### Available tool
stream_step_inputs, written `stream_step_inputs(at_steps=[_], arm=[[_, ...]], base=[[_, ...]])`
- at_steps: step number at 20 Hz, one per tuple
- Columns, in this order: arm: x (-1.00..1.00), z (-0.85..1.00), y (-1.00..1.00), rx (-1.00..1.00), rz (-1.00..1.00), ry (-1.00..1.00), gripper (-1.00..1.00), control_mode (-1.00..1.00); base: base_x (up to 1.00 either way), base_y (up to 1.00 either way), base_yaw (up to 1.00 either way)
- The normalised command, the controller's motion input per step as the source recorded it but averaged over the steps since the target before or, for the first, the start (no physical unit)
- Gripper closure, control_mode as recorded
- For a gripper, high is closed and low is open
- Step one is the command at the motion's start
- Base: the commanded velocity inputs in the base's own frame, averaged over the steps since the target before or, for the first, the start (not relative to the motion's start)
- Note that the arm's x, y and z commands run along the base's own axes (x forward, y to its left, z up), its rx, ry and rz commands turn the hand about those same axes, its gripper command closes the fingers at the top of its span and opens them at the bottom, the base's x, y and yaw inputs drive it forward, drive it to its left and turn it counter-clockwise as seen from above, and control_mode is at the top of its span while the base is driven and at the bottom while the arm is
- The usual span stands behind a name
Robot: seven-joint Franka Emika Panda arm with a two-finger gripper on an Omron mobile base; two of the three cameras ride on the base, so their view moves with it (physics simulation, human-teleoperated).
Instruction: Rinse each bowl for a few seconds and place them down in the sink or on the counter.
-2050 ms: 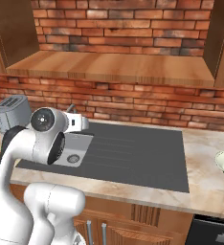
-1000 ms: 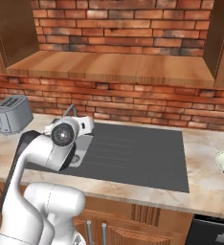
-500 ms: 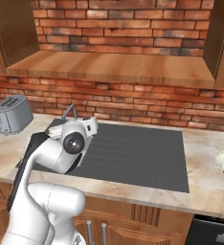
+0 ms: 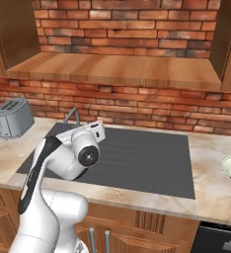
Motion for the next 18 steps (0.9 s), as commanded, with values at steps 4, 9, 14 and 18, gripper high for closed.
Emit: stream_step_inputs(at_steps=[4, 9, 14, 18], arm=[[0.19, -0.14, 0.00, 0.01, 0.04, -0.06, -1.00, -1.00], [0.20, -0.09, 0.00, 0.01, 0.02, -0.01, -1.00, -1.00], [0.22, -0.09, 0.10, 0.00, 0.00, 0.01, -1.00, -1.00], [0.20, -0.05, 0.16, 0.00, 0.00, 0.07, -1.00, -1.00]], base=[[0.00, 0.00, 0.00], [0.00, 0.00, 0.00], [0.00, 0.00, 0.00], [0.00, 0.00, 0.00]])
